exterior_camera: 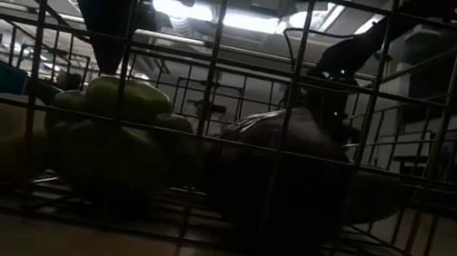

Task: Sort produce into baskets
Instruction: Adjust the gold wire basket, then put the eggplant into the gold wire basket

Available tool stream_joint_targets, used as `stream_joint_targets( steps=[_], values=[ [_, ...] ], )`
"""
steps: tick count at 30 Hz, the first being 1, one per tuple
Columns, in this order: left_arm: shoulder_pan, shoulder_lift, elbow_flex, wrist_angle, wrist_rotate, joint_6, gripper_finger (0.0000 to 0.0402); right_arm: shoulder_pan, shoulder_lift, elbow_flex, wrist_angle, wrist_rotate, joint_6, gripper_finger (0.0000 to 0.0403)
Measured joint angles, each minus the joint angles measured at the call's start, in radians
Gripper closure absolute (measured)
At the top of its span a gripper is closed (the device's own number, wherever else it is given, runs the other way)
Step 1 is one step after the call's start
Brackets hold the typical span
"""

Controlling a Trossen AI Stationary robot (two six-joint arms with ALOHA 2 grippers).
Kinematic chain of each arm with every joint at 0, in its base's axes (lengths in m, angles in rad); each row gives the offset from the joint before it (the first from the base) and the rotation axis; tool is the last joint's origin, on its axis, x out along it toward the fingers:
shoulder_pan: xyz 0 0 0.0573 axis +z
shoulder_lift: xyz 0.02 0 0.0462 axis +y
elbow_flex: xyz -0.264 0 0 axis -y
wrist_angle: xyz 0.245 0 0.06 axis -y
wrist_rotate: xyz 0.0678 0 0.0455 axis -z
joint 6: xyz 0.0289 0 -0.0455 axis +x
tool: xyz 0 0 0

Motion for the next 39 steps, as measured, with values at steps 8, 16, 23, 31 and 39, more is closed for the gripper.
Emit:
stream_joint_targets(
  steps=[8,16,23,31,39],
  values=[
    [0.0,-0.001,0.0,0.003,-0.001,-0.024,0.0355,0.028,0.0,-0.075,0.191,0.084,0.032,0.0191],
    [0.0,-0.001,0.0,0.008,-0.001,-0.023,0.0355,0.027,0.0,-0.106,0.196,0.068,0.034,0.0237],
    [0.0,-0.001,0.0,0.008,-0.001,-0.052,0.0355,0.027,0.0,-0.075,0.138,0.071,0.064,0.0331],
    [0.012,-0.001,0.0,0.008,-0.003,-0.097,0.0327,0.027,0.0,0.132,-0.157,0.06,0.072,0.0358],
    [0.033,-0.001,0.001,0.052,-0.003,-0.098,0.024,0.066,0.0,0.342,-0.366,-0.005,0.122,0.0356]
  ],
)
